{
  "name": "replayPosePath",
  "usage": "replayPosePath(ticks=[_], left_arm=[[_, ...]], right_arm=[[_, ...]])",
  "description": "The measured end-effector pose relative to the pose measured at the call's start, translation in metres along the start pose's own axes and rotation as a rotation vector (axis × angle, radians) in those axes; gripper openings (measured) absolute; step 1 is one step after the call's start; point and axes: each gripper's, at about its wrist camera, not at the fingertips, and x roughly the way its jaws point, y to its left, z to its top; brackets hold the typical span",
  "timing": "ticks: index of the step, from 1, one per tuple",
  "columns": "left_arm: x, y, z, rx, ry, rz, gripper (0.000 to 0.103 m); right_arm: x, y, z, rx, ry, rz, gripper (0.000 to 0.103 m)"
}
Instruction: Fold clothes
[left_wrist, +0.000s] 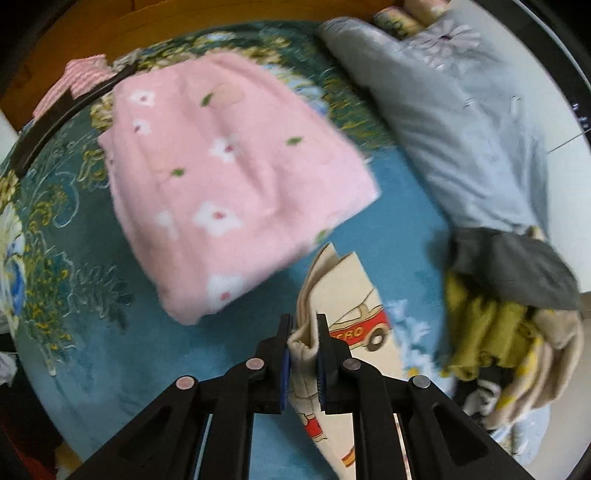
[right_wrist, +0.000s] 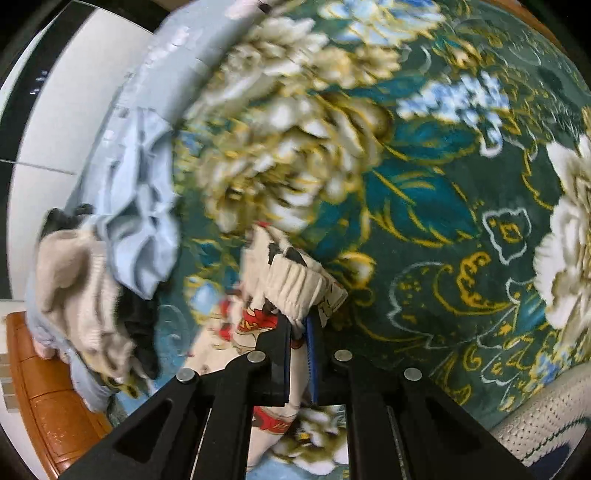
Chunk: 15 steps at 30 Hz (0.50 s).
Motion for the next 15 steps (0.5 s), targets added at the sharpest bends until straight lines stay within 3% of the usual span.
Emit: replayPosePath(ticks=[4,6,7,10,11,15], left_arm=[[0.008,0.012,-0.001,-0.009,0.046,0.041,0.012],[0.007,0.013,-0.003,-0.013,0.043,0.034,0.012],[0.006,0.013,-0.004,-0.015,0.045,0.032,0.012],[0.006,0.013,-0.003,-0.025,0.05,0.022,0.012],[0.007,0.012,-0.002,-0.03,0.048,0.014,0.012],[0.007,0.012,-0.003,-0.048,0.045,-0.006,0.012]], right_arm=[[0.01,-0.009,-0.002,-0.005,0.046,-0.032,0.013],[-0.002,-0.009,-0.002,-0.016,0.021,-0.05,0.038],[-0.009,-0.008,-0.002,-0.017,0.003,-0.066,0.042],[-0.034,0.01,-0.004,-0.055,-0.068,-0.071,0.042],[-0.033,0.023,-0.006,-0.07,-0.055,-0.027,0.042],[0.015,0.069,-0.014,-0.089,0.105,0.055,0.042]])
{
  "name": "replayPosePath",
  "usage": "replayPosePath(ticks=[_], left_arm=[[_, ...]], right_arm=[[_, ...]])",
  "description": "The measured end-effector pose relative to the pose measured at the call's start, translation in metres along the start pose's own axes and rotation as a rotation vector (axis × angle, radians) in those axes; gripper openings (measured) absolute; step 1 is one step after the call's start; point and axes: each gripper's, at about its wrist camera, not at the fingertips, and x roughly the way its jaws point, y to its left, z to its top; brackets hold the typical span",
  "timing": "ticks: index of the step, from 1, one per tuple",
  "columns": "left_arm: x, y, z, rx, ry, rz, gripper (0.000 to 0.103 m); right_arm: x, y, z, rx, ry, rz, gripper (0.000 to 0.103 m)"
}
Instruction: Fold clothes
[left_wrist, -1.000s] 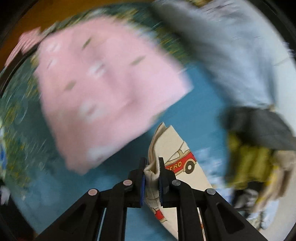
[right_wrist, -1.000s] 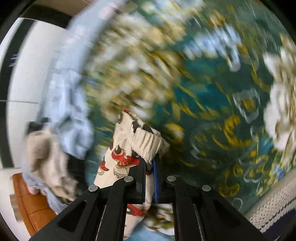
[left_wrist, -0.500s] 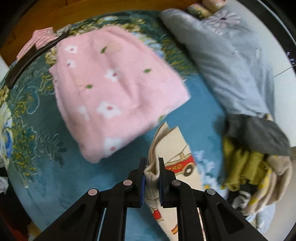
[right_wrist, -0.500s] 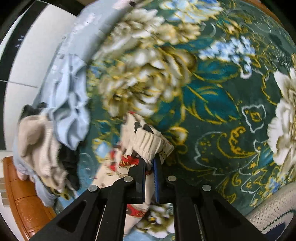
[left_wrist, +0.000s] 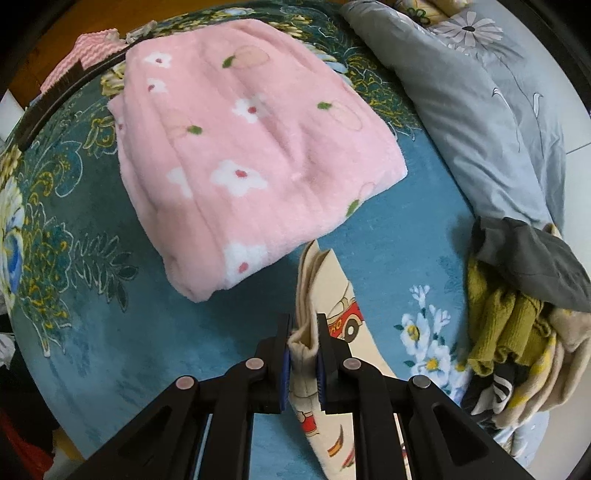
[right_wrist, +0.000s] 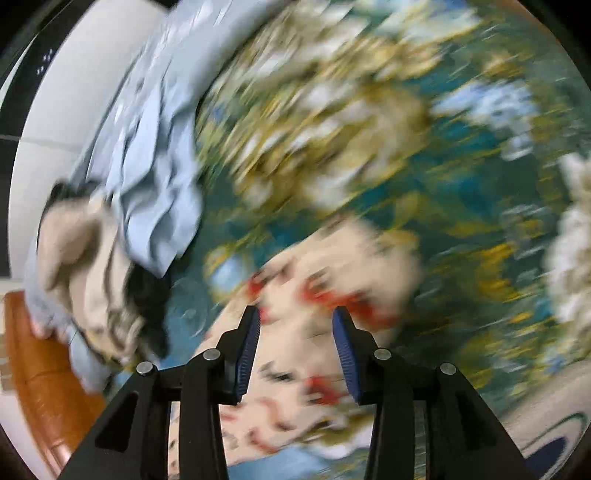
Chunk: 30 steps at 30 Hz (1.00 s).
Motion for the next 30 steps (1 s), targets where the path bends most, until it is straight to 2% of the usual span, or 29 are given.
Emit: replayPosePath(ticks=[2,4,6,10,11,13,14,15,18,22,25,28,29,30], left_arm=[[0.001,0.0,0.001,-0.009,0.002,-0.004,0.012],[0.002,0.002,0.002,-0.023,0.004,-0.012,0.012],[0.012,-0.002,0.006,-0.033,0.007,-0.017,0.012],[0.016,0.003,0.009,-0.048,0.019,-0.012,0.012],[0.018,0.004,0.009,-0.053,0.022,-0.011,0.012],[0.021,0.005,0.01,-0.061,0.028,-0.007,0.012],[0.023,0.005,0.011,-0.063,0.032,-0.007,0.012],[0.025,0.005,0.011,-0.063,0.036,-0.005,0.012],[0.031,0.005,0.013,-0.064,0.045,-0.003,0.012],[0.039,0.004,0.016,-0.066,0.057,-0.007,0.012],[0.043,0.002,0.015,-0.069,0.06,-0.01,0.012],[0.046,0.0,0.015,-0.075,0.062,-0.019,0.012],[0.047,-0.001,0.015,-0.076,0.063,-0.022,0.012],[0.047,-0.002,0.015,-0.077,0.064,-0.025,0.012]], right_arm=[[0.033,0.016,0.005,0.041,0.046,-0.006,0.042],[0.051,0.022,0.011,0.097,0.048,-0.039,0.042],[0.067,0.027,0.016,0.144,0.058,-0.092,0.042],[0.084,0.039,0.022,0.156,0.078,-0.213,0.041],[0.087,0.041,0.023,0.163,0.081,-0.244,0.038],[0.091,0.04,0.024,0.173,0.093,-0.298,0.022],[0.092,0.039,0.025,0.178,0.1,-0.331,0.009],[0.093,0.037,0.025,0.184,0.103,-0.344,0.003],[0.087,0.029,0.023,0.206,0.095,-0.319,0.0],[0.083,0.017,0.018,0.262,0.138,-0.193,0.0],[0.081,0.015,0.018,0.313,0.117,-0.184,0.002],[0.085,0.021,0.019,0.338,0.117,-0.195,0.02],[0.088,0.025,0.02,0.34,0.117,-0.201,0.03],[0.09,0.029,0.02,0.337,0.12,-0.227,0.033]])
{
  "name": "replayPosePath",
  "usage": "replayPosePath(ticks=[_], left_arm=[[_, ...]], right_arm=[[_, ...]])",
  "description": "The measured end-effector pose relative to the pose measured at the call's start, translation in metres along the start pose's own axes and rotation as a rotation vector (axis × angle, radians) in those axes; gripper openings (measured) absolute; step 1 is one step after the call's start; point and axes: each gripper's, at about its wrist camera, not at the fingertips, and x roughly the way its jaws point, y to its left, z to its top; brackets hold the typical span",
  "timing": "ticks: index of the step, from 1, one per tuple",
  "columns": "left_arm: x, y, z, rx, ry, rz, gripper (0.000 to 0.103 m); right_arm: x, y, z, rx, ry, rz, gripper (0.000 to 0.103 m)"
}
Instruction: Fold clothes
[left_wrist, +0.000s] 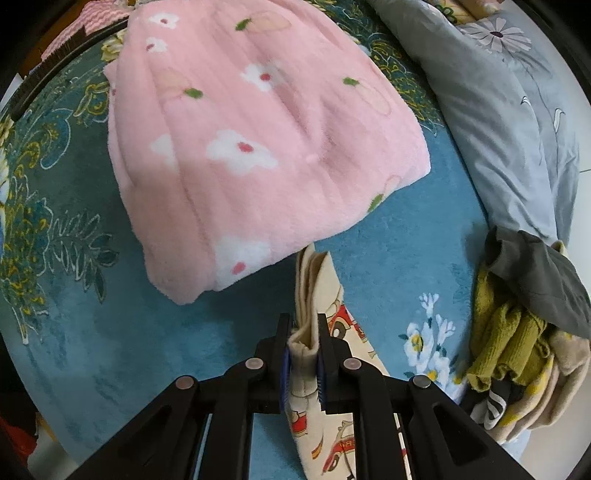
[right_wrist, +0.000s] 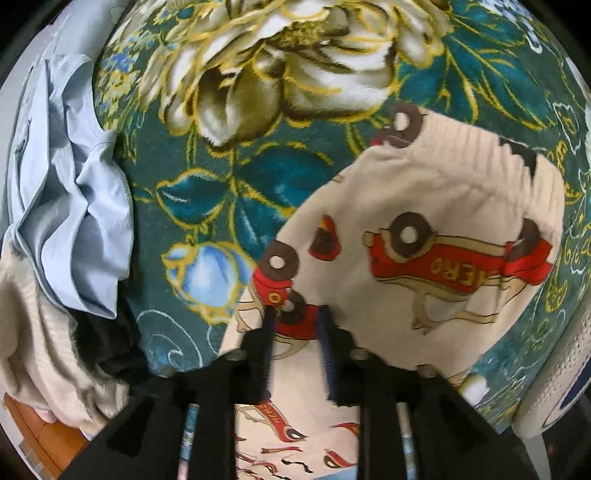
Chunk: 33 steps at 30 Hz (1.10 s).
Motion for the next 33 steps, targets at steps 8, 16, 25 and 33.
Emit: replayPosePath(ticks=[8,16,25,33], left_arm=[[0.002,0.006,-0.001,-0.019,0.003,-0.011,0.013],[0.005,0.014,-0.002,-0.038,0.005,-0.013,0.013],[-0.001,0.019,0.0,-0.041,-0.025,-0.05,0.013],[-0.014,0.005,0.001,0.009,-0.043,-0.052,0.013]], right_arm=[[0.012,0.028,-0.006,-0.021,-0.02,-0.208,0.032],[-0.001,0.007,-0.009,-0.033,-0.024,-0.136,0.003],[-0.043,0.016,-0.006,-0.121,-0.106,0.083,0.002],[-0.016,0.01,0.016,-0.104,-0.056,0.077,0.006]])
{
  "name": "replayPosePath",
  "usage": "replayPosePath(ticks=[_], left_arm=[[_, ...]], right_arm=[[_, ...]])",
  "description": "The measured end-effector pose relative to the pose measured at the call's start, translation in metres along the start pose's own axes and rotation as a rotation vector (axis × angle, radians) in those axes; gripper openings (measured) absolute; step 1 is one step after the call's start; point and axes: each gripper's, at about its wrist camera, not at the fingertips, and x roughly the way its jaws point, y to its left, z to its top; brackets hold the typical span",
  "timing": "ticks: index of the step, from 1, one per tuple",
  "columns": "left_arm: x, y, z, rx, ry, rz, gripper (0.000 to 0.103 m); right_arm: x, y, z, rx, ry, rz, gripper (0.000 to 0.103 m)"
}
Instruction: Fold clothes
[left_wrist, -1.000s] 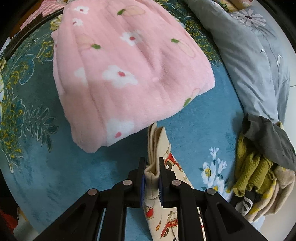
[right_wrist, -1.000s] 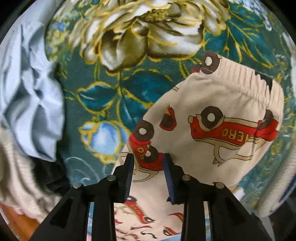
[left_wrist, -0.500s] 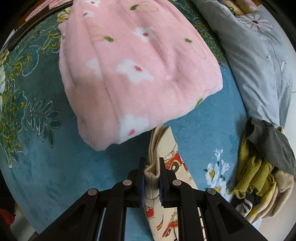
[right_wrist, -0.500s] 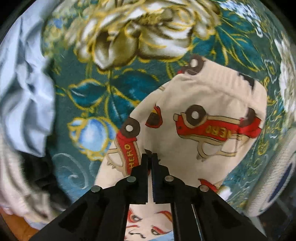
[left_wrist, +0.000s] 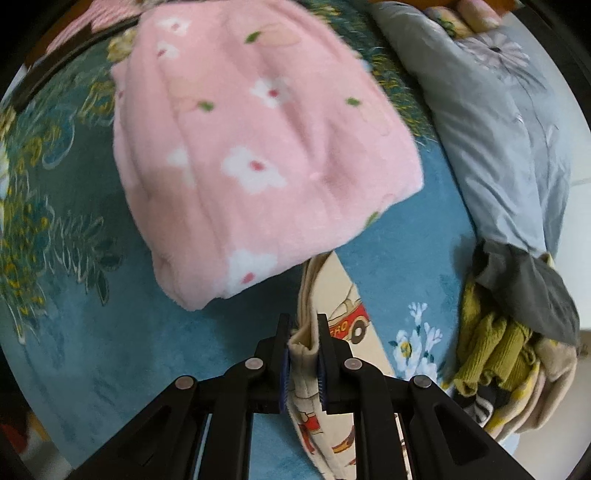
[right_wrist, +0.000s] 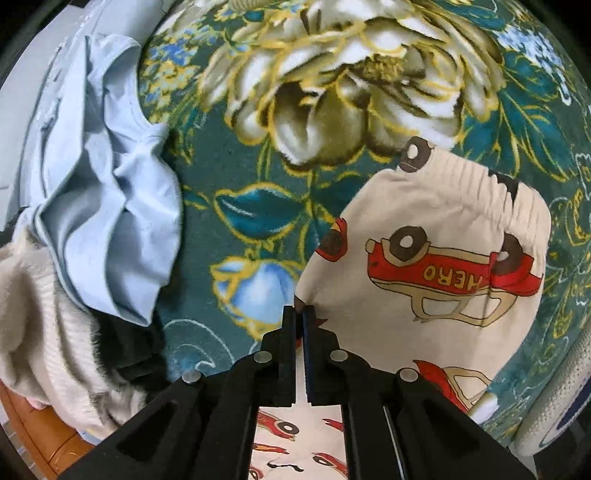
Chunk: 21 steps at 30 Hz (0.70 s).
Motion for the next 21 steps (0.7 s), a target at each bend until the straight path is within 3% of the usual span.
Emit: replayPosePath(ticks=[1,3,5,8,12,15,18,21], left_arm=[[-0.003,-0.006,-0.001,0.021,-0.007,0.0,0.013],[-0.013,-0.022,-0.006,0.079,-0.03,-0.002,0.013],[-0.024,-0.041,-0.014,0.152,-0.053,-0.005,0.013],[-0.047,-0.094,-0.046,0.415,-0.09,-0.003,0.013],[-0.057,-0.176,-0.135,0.839,-0.104,-0.037,0.013],[-0.039,-0.222,-0.21,1.07,-0.061,-0.073,0.013],[0.0,-0.255,-0.277,1.169,0.048,-0.084,0.013],[0.021,-0.273,-0.33,1.236,0.083,-0.091,0.013]], right_arm=[[-0.005,-0.002,-0.001,-0.007,-0.007,0.013,0.011],[-0.019,-0.007,-0.002,-0.027,-0.028,0.05,0.031],[-0.039,-0.014,-0.005,-0.06,-0.06,0.095,0.035],[-0.06,-0.031,-0.013,-0.1,-0.081,0.099,0.036],[-0.065,-0.04,-0.024,-0.095,-0.068,0.095,0.036],[-0.067,-0.059,-0.04,-0.082,-0.041,0.103,0.036],[-0.066,-0.076,-0.052,-0.07,-0.024,0.119,0.036],[-0.068,-0.091,-0.06,-0.087,-0.022,0.129,0.036]])
